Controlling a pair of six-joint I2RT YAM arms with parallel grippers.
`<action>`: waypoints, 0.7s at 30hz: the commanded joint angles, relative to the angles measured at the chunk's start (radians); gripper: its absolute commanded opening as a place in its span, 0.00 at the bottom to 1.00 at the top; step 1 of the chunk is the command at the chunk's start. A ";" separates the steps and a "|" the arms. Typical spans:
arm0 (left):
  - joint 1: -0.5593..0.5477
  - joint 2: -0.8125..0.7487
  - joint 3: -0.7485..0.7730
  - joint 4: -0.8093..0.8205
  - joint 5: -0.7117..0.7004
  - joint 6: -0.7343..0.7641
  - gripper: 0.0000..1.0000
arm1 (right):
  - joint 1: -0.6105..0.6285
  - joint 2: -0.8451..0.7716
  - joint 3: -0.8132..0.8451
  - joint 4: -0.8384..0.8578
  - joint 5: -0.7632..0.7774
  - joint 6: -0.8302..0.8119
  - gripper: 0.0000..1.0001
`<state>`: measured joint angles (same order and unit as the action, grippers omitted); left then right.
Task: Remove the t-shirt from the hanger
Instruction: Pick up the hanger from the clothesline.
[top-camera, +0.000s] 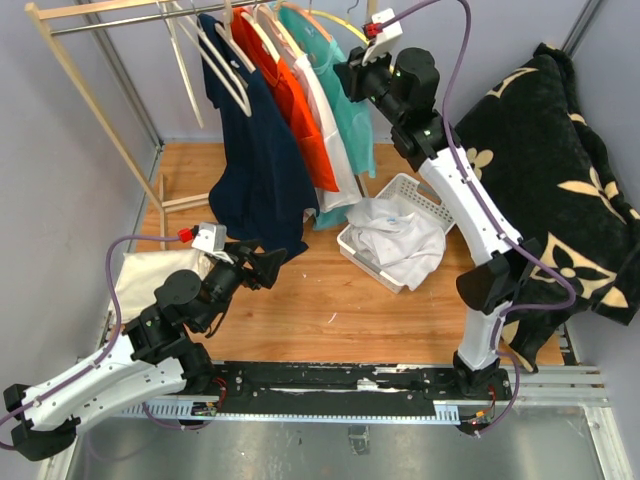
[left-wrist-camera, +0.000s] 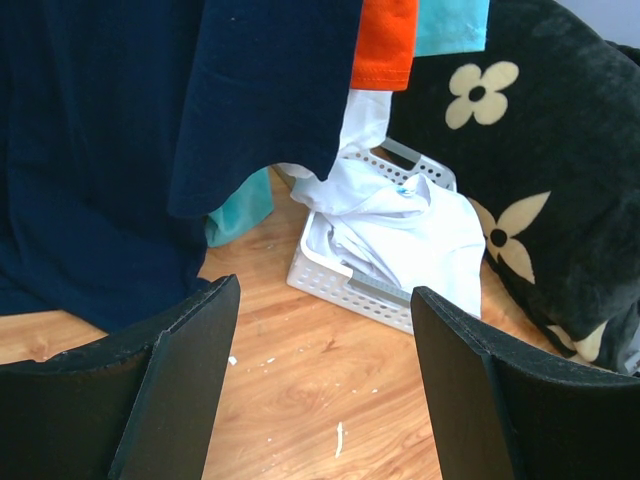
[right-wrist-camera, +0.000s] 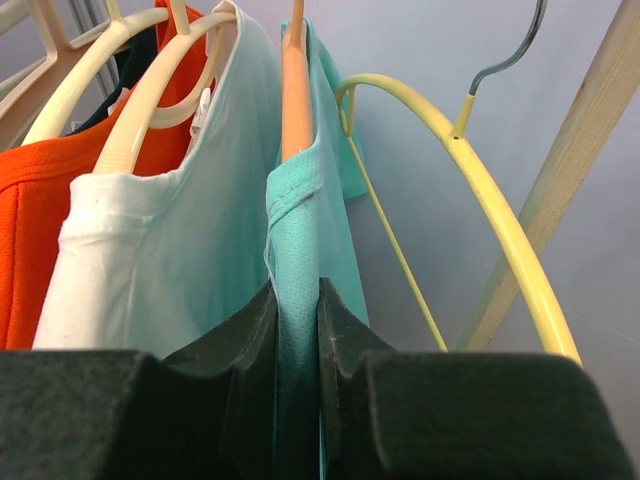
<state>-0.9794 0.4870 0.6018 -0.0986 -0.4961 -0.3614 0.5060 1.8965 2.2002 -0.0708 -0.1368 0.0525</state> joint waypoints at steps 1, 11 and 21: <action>-0.007 0.004 -0.006 0.044 -0.010 0.011 0.75 | 0.030 -0.107 -0.090 0.202 0.074 0.006 0.01; -0.006 0.028 -0.001 0.068 0.005 0.003 0.75 | 0.048 -0.161 -0.130 0.276 0.118 -0.028 0.01; -0.007 0.051 0.032 0.074 0.004 0.007 0.75 | 0.051 -0.225 -0.190 0.258 0.106 -0.037 0.01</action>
<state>-0.9794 0.5232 0.6018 -0.0605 -0.4881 -0.3607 0.5385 1.7706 2.0300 0.0696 -0.0399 0.0418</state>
